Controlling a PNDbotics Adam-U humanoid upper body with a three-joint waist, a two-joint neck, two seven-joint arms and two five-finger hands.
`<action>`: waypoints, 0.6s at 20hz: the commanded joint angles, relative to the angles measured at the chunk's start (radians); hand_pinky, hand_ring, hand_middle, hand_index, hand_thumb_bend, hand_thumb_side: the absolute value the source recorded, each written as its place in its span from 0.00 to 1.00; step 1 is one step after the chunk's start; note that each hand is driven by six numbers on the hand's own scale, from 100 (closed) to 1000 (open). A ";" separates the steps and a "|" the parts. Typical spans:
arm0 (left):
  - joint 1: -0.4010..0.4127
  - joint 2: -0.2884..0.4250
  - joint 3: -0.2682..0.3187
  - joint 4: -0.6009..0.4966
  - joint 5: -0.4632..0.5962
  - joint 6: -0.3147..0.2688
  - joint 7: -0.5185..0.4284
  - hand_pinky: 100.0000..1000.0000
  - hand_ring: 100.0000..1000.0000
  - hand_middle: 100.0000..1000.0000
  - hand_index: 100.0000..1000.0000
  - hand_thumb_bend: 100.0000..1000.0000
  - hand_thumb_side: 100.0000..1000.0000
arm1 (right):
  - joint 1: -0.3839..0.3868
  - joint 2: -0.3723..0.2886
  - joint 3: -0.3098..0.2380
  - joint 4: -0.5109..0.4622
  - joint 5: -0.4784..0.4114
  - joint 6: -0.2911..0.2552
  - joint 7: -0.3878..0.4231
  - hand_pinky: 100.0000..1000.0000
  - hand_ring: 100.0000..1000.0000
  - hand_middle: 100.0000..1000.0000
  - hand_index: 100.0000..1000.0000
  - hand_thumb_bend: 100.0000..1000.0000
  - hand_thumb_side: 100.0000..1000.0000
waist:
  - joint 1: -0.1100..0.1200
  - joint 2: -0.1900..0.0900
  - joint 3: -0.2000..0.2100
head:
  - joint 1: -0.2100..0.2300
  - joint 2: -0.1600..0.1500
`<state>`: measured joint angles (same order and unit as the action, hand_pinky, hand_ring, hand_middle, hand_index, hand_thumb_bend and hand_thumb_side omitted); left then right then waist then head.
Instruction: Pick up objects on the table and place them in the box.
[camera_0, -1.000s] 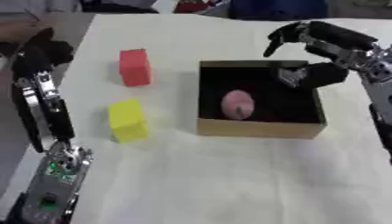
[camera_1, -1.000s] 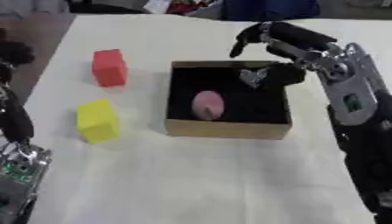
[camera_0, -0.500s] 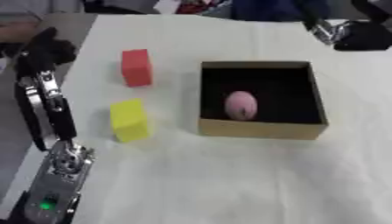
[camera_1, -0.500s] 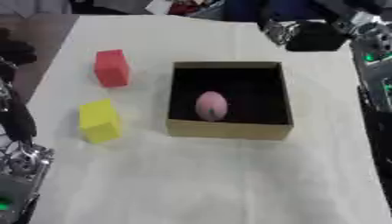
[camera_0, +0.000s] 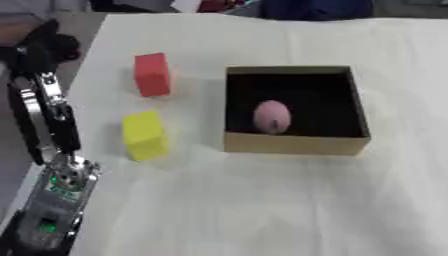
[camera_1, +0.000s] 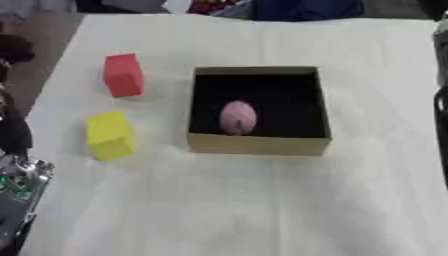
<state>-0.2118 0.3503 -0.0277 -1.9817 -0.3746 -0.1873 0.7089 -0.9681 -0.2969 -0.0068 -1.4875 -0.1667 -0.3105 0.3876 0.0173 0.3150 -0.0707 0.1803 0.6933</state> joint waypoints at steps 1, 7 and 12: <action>-0.009 0.062 -0.006 -0.018 -0.013 -0.002 -0.012 0.57 0.58 0.51 0.75 0.08 1.00 | -0.009 -0.029 -0.017 -0.037 -0.068 0.004 -0.012 0.94 0.83 0.63 0.76 0.00 0.71 | 0.002 -0.015 -0.002 | -0.009 0.015; 0.004 0.142 -0.012 -0.018 -0.034 0.024 -0.022 0.57 0.58 0.52 0.76 0.06 1.00 | 0.025 -0.036 -0.037 -0.060 -0.147 0.035 -0.022 0.95 0.83 0.62 0.76 0.00 0.73 | 0.010 -0.009 0.004 | -0.010 0.013; 0.048 0.293 -0.018 -0.018 -0.092 0.148 -0.061 0.58 0.60 0.55 0.80 0.03 1.00 | 0.036 -0.042 -0.042 -0.075 -0.156 0.052 -0.015 0.95 0.83 0.62 0.76 0.00 0.73 | 0.017 -0.009 0.010 | -0.010 0.015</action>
<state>-0.1632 0.5750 -0.0469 -1.9817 -0.4476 -0.0692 0.6579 -0.9165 -0.3110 -0.0380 -1.5366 -0.3148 -0.2641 0.3721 0.0339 0.3241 -0.0617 0.1705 0.7026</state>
